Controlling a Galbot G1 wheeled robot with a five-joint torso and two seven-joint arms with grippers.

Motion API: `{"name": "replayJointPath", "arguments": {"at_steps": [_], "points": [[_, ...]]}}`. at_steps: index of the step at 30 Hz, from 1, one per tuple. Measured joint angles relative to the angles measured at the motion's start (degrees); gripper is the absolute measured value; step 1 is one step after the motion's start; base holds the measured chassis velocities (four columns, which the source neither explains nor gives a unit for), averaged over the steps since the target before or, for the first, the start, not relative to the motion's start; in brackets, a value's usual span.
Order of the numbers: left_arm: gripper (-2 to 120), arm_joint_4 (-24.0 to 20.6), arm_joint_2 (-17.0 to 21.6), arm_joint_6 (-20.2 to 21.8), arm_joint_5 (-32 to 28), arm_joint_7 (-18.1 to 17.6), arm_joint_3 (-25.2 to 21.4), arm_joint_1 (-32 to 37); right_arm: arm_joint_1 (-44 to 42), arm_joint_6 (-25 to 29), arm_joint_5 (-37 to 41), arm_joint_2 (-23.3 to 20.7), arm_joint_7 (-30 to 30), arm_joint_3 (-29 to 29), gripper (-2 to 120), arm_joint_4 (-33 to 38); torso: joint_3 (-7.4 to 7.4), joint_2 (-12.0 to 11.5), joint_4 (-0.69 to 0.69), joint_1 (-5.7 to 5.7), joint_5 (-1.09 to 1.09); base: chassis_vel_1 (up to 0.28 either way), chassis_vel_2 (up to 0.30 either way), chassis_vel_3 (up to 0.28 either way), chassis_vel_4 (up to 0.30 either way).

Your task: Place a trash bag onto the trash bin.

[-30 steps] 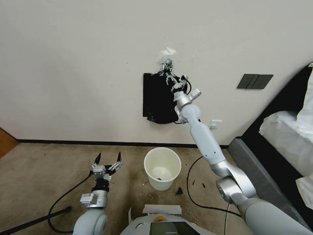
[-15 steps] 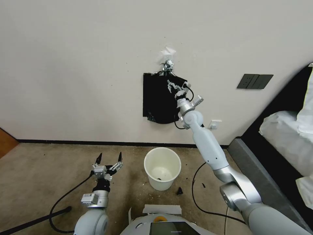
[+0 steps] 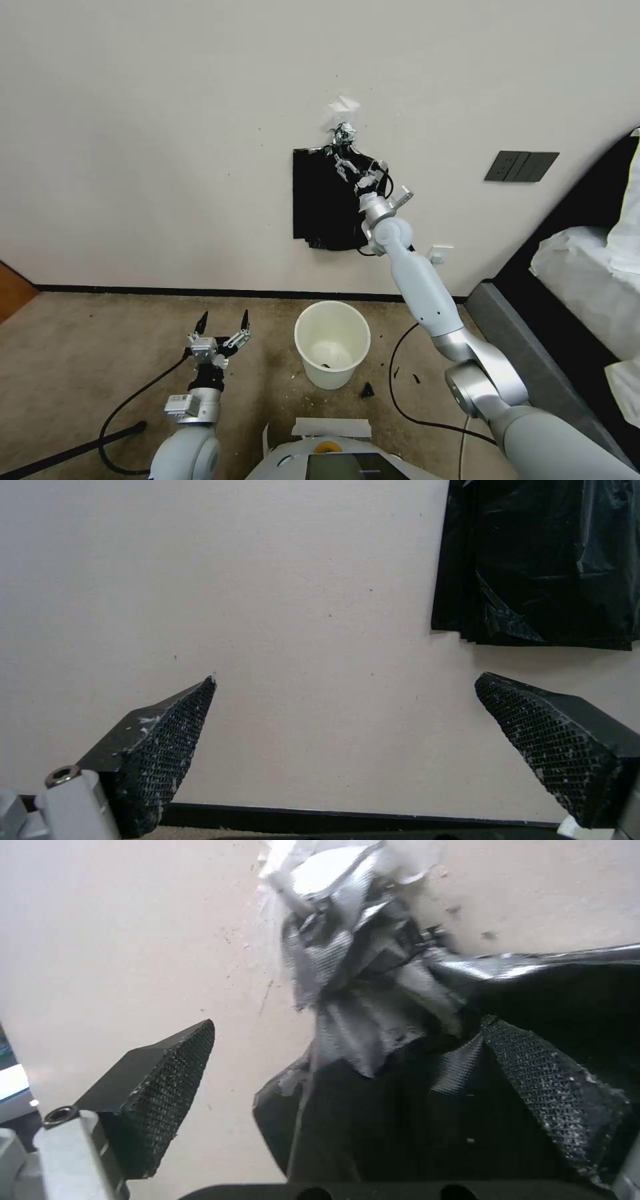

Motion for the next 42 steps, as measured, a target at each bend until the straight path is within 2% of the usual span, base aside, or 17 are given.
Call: {"name": "replayJointPath", "arguments": {"at_steps": [13, 22, 24, 27, 28, 30, 32, 38, 40, 41, 42], "points": [[100, 0.2, 0.0, 0.0, -0.2, -0.1, 0.0, -0.2, 0.9, 0.0, 0.2, 0.3, -1.0, -0.6, 100, -0.4, 0.0, 0.0, 0.0, 0.0, 0.0, 0.0, 0.0, 0.0, 0.0], [100, 0.3, 0.7, 0.1, -0.5, -0.1, -0.3, -0.4, 0.6, -0.5, 4.3, -0.2, -4.5, 0.2, 100, -0.8, 0.0, 0.0, -0.01, 0.0, 0.0, 0.0, 0.0, 0.0, 0.0], [100, 0.3, 0.7, 0.1, -0.5, -0.2, -0.3, -0.4, 0.6, -0.7, 4.4, -0.5, -5.6, 0.1, 92, -0.7, 0.0, 0.0, -0.01, 0.0, 0.0, 0.0, 0.0, 0.0, 0.0], [100, 0.4, 0.7, 0.1, -0.5, -0.2, -0.3, -0.4, 0.7, -0.8, 4.3, -0.5, -5.8, 0.0, 87, -0.8, 0.0, 0.0, 0.0, 0.0, 0.0, 0.0, 0.0, 0.0, 0.0], [100, 0.5, 0.7, 0.2, -0.5, -0.2, -0.2, -0.6, 0.9, -0.8, 4.0, -0.4, -5.9, -0.2, 80, -1.2, 0.0, 0.0, 0.0, 0.0, 0.0, 0.0, 0.0, 0.0, 0.0], [100, 0.6, 0.8, 0.2, -0.5, -0.2, -0.2, -0.7, 1.0, -0.9, 3.8, -0.4, -5.9, -0.2, 77, -1.6, 0.0, 0.0, 0.0, 0.0, 0.0, 0.0, 0.0, 0.0, 0.0], [100, 0.6, 1.1, 0.3, -0.7, -0.2, 0.0, -0.9, 1.2, -1.0, 3.7, -0.4, -5.9, -0.2, 67, -2.2, 0.0, 0.0, 0.0, 0.0, 0.0, 0.0, 0.0, 0.0, 0.0], [100, 0.9, 1.6, 0.5, -1.0, -0.3, 0.0, -1.6, 1.4, -1.1, 3.9, -0.5, -5.9, 0.0, 52, -2.7, 0.0, 0.0, 0.0, 0.0, 0.0, 0.0, 0.0, 0.0, 0.0], [100, 0.9, 1.6, 0.6, -1.1, -0.4, 0.2, -1.8, 1.3, -1.1, 3.9, -0.6, -5.8, 0.1, 41, -2.6, 0.0, 0.0, 0.0, 0.0, 0.0, 0.0, 0.0, 0.0, 0.0], [100, 0.9, 1.6, 0.6, -1.1, -0.4, 0.2, -1.8, 1.3, -1.1, 3.9, -0.6, -5.8, 0.1, 41, -2.6, 0.0, 0.0, 0.0, 0.0, 0.0, 0.0, 0.0, 0.0, 0.0], [100, 1.0, 1.6, 0.6, -1.1, -0.4, 0.3, -1.9, 1.2, -1.1, 3.9, -0.6, -5.8, 0.2, 36, -2.6, 0.0, 0.0, 0.0, 0.0, 0.0, 0.0, 0.0, 0.0, 0.0]]}}
